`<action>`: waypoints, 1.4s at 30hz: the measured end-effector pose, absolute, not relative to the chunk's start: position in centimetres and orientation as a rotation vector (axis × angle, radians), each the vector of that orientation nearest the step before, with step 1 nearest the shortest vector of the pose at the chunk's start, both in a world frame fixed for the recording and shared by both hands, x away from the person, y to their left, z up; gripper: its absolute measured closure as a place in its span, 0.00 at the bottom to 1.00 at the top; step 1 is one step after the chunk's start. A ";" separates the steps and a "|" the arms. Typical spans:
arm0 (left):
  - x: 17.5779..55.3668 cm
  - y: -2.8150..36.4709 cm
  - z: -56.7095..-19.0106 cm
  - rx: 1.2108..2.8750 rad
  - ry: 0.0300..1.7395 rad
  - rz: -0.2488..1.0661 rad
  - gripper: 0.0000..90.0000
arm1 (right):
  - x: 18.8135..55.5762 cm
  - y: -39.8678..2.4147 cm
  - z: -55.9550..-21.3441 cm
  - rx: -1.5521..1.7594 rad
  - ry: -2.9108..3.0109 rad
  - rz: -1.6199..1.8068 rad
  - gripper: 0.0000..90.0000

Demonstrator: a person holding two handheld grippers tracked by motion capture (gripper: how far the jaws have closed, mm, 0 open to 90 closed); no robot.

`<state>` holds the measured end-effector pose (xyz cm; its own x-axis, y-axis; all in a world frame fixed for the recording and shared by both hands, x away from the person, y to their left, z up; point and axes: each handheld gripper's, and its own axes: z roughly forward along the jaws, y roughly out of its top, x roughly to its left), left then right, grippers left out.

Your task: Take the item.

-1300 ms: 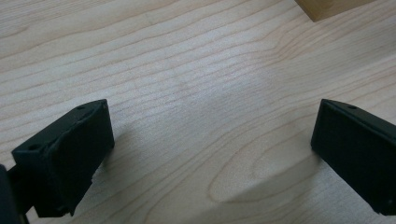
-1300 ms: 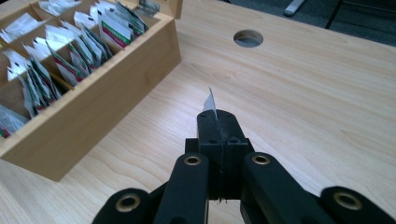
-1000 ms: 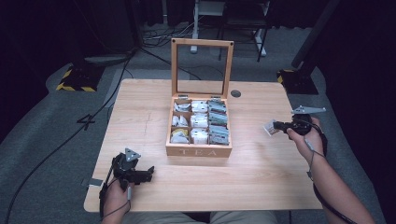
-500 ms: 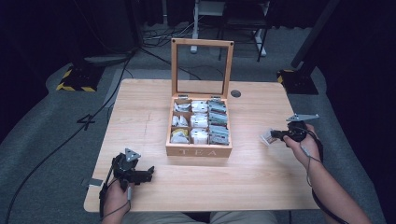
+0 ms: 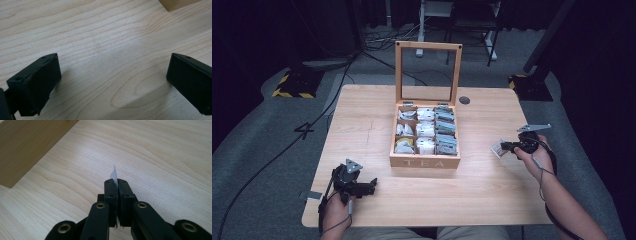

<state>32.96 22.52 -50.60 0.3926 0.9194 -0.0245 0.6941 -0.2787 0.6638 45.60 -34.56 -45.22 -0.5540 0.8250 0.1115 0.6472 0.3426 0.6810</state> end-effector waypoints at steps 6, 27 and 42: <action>33.0 22.5 -50.6 2.061 1.375 0.492 0.00 | 45.8 -35.0 -45.5 1.322 2.259 1.118 0.62; 32.6 22.6 -50.6 2.059 1.381 0.495 0.00 | 44.6 -36.8 -43.9 1.289 2.188 1.199 0.50; 32.6 22.6 -50.6 2.060 1.381 0.494 0.00 | 38.6 -34.2 -41.0 1.082 2.308 1.350 0.49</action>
<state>32.62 22.62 -50.59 0.3884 0.9212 -0.0246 0.6962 -0.2759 0.6627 38.62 -34.22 -41.03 -0.6903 0.7096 0.1413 0.4710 0.2925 0.8322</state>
